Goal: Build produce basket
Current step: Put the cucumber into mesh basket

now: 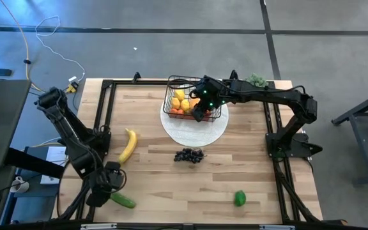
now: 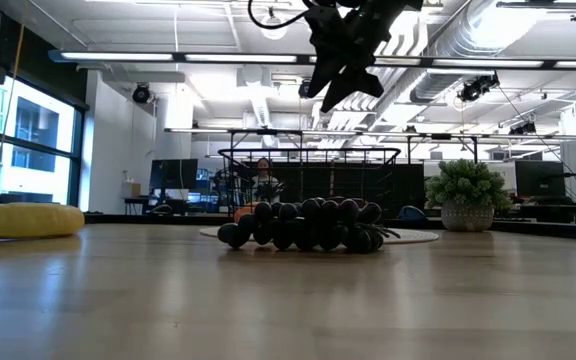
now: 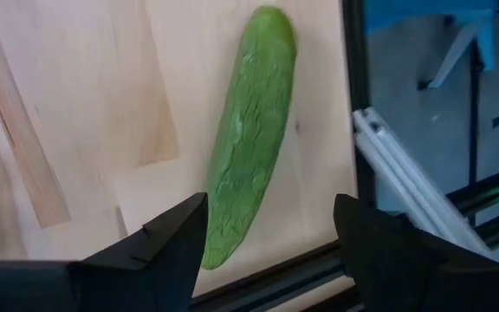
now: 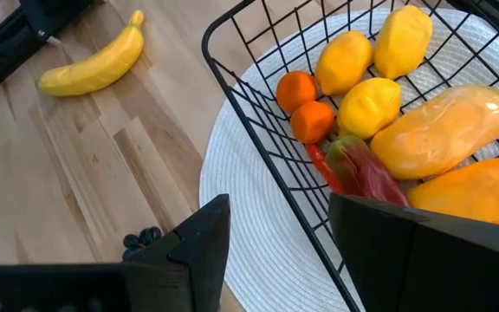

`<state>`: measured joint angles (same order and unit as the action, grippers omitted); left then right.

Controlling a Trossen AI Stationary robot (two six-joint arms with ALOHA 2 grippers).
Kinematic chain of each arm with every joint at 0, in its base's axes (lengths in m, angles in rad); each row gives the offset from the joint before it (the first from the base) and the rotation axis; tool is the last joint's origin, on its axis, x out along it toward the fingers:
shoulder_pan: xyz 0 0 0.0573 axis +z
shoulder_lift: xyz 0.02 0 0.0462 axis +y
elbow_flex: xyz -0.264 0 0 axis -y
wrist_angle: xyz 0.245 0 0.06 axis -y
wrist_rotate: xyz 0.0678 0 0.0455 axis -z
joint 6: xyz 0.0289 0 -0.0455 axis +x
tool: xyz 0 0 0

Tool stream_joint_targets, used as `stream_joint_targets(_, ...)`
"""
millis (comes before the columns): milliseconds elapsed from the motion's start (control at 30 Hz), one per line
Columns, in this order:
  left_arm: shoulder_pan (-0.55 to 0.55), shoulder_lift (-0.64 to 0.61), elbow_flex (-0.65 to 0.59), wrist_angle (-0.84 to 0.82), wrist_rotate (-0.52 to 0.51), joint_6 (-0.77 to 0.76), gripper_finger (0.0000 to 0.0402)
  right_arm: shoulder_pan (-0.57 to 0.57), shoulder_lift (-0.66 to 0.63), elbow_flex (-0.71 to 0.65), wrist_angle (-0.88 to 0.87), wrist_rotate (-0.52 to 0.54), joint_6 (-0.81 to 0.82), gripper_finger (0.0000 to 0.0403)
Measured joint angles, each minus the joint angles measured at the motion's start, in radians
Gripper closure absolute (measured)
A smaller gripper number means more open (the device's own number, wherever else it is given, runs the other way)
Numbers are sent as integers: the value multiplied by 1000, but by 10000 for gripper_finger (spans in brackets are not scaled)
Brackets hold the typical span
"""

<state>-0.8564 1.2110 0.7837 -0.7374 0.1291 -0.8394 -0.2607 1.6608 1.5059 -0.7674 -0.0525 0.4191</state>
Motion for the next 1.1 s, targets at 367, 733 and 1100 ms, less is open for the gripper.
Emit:
stream_joint_targets(367, -17, 179, -6, 10, 17, -16, 161, 0, 0, -1, 0, 0, 10, 224)
stream_joint_targets(733, -36, 300, -6, 69, 127, -49, 161, 0, 0, -1, -3, 0, 2, 224)
stream_joint_targets(1100, -36, 383, -5, 110, 123, -127, 162, 0, 0, -2, -15, 0, 0, 224)
